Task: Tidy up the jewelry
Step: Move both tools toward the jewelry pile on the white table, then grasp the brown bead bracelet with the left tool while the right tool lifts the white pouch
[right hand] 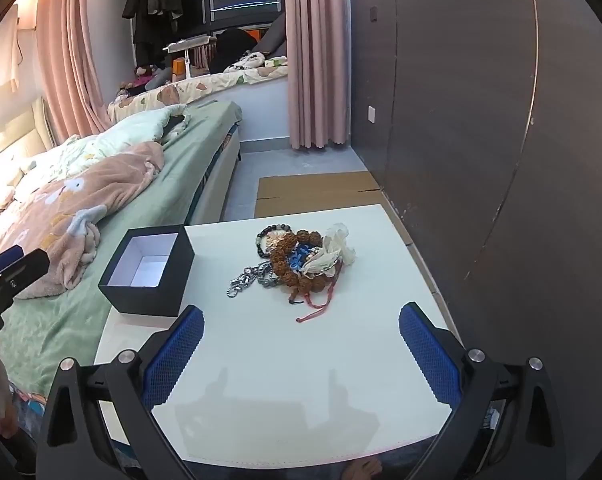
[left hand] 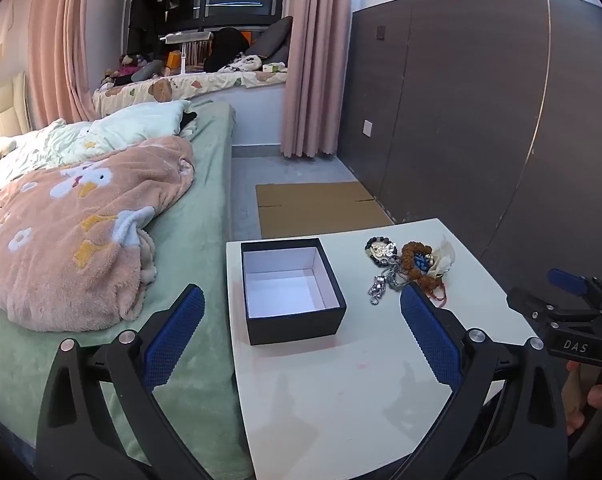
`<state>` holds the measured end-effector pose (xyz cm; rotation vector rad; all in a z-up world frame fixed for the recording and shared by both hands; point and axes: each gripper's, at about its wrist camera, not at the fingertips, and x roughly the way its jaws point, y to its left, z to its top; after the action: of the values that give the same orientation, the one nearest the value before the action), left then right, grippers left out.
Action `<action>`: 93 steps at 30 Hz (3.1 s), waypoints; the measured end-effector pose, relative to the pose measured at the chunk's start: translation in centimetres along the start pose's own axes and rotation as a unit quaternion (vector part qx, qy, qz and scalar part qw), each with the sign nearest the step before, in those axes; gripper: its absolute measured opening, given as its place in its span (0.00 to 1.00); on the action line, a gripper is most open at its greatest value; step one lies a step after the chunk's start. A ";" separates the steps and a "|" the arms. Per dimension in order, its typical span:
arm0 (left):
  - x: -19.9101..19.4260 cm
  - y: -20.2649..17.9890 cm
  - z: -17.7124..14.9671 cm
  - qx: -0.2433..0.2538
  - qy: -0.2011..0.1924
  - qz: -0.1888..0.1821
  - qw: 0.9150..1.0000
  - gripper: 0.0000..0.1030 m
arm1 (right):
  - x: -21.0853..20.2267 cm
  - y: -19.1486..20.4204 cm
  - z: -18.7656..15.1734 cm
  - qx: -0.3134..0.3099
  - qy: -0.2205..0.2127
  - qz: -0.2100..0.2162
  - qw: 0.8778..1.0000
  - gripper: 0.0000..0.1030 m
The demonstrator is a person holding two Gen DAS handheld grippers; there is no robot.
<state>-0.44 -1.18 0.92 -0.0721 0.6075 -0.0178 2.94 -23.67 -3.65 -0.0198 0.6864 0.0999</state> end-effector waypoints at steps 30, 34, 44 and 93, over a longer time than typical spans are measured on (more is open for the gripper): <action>-1.2 1.1 0.4 -0.026 -0.020 -0.013 0.999 0.95 | -1.1 -0.8 0.5 0.010 -0.014 -0.010 1.000 0.93; -1.1 1.1 0.3 -0.030 -0.018 -0.017 0.999 0.95 | -1.1 -0.8 0.5 0.012 -0.014 -0.009 1.000 0.93; 0.0 1.6 0.1 -0.049 -0.002 -0.036 0.998 0.95 | -0.8 -1.1 0.2 0.012 -0.014 -0.019 1.000 0.93; 9.9 -3.0 5.7 -0.062 0.060 -0.109 0.990 0.63 | 11.4 -7.2 2.8 0.173 0.093 0.088 0.977 0.48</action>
<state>10.99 -4.21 0.19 -0.2601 0.7188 -0.1973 14.24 -29.76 -8.82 0.3711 0.8849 0.1478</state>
